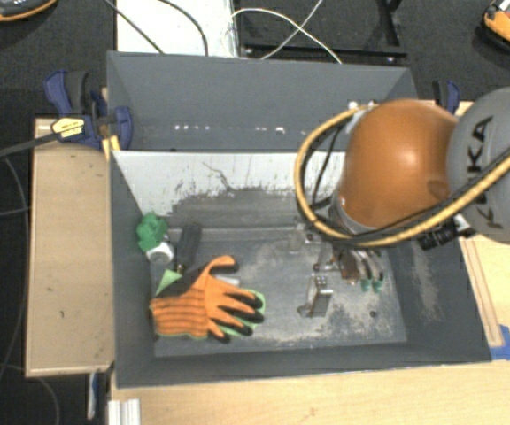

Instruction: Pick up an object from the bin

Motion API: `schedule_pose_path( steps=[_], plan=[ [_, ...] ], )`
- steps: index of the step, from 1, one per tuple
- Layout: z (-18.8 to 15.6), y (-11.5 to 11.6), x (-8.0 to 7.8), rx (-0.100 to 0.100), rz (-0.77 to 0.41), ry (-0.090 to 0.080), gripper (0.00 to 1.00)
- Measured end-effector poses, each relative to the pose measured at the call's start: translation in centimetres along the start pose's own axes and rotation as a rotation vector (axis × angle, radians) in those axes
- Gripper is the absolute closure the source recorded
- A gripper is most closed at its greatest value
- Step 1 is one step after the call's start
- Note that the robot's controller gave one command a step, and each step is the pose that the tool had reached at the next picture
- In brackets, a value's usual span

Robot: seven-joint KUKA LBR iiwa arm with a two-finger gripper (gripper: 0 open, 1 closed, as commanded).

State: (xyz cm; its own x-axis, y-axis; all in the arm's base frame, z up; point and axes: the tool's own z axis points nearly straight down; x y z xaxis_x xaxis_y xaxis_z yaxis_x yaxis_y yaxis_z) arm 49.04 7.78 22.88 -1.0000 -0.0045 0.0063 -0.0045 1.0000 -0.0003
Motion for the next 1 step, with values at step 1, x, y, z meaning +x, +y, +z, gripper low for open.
schedule_pose_path(
  steps=[1],
  plan=[
    [-0.45,-0.06,-0.16,-0.001,0.006,-0.009,0.0]
  ],
)
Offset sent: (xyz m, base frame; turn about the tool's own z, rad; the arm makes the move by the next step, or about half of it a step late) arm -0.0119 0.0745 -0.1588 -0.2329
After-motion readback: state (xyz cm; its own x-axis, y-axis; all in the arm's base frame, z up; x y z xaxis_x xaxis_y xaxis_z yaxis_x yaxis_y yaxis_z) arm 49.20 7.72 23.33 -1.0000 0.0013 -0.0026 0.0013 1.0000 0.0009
